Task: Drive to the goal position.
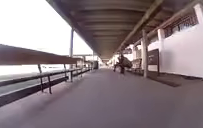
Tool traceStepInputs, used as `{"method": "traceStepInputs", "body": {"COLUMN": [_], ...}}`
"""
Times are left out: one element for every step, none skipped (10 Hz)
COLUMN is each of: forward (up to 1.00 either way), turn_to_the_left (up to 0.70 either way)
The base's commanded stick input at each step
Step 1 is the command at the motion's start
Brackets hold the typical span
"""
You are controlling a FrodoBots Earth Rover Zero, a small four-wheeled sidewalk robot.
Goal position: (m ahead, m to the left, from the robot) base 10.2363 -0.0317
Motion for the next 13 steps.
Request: {"method": "traceStepInputs", "body": {"forward": [0.7,0.7,0.7,0.7,0.7,0.7,0.7,0.7,0.7,0.7,0.7,0.7,0.7], "turn_to_the_left": [0.0,0.0,0.0,0.0,0.0,0.0,0.0,0.0,0.0,0.0,0.0,0.0,0.0]}}
